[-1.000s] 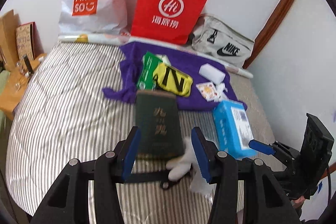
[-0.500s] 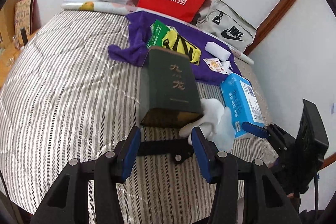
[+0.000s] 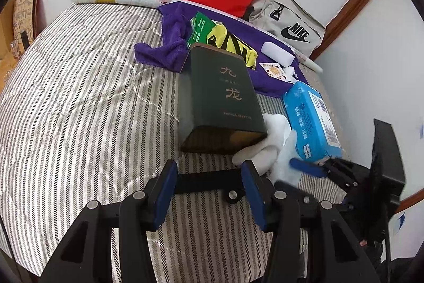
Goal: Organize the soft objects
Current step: 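Move the left gripper toward the black strap while the right gripper grasps the white mesh bag, then grasp the black strap with the left gripper while the right gripper lifts the mesh bag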
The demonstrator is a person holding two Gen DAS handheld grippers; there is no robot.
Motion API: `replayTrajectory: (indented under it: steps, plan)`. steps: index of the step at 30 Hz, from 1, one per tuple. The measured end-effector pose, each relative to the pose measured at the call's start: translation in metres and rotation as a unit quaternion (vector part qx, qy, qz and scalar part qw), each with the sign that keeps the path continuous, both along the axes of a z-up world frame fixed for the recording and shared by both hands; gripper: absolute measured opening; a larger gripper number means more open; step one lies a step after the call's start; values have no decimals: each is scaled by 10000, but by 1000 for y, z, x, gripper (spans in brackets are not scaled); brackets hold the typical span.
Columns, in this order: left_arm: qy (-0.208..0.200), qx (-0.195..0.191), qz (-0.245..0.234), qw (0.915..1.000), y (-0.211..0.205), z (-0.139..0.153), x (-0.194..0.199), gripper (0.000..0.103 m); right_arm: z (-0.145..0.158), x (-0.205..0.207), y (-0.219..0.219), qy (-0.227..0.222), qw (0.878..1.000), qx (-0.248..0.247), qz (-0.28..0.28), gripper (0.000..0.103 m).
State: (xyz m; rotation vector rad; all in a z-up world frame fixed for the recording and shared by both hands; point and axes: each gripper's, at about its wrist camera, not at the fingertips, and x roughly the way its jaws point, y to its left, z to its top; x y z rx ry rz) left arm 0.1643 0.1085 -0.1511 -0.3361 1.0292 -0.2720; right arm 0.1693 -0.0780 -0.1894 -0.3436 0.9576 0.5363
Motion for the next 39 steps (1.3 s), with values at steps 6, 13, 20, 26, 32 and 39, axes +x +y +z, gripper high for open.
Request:
replayTrajectory:
  steps: [6, 13, 20, 26, 32, 39]
  plan:
    - [-9, 38, -15, 10000, -4, 3, -10, 48, -4, -6, -15, 104, 9997, 226, -47, 2]
    - [23, 43, -8, 10000, -7, 3, -20, 48, 8, -24, -21, -47, 9993, 379, 42, 19]
    - [32, 74, -110, 9999, -11, 2, -22, 48, 16, -20, -7, -684, 9966, 457, 35, 85]
    - [52, 58, -164, 9998, -10, -2, -15, 48, -5, -4, 10, -397, 9990, 217, 49, 85]
    - [110, -17, -165, 9998, -7, -8, -14, 48, -20, -11, 17, -446, 9989, -63, 154, 71]
    - [127, -13, -138, 9998, -5, -8, -19, 50, -15, -12, 3, -483, 9988, 54, -64, 21]
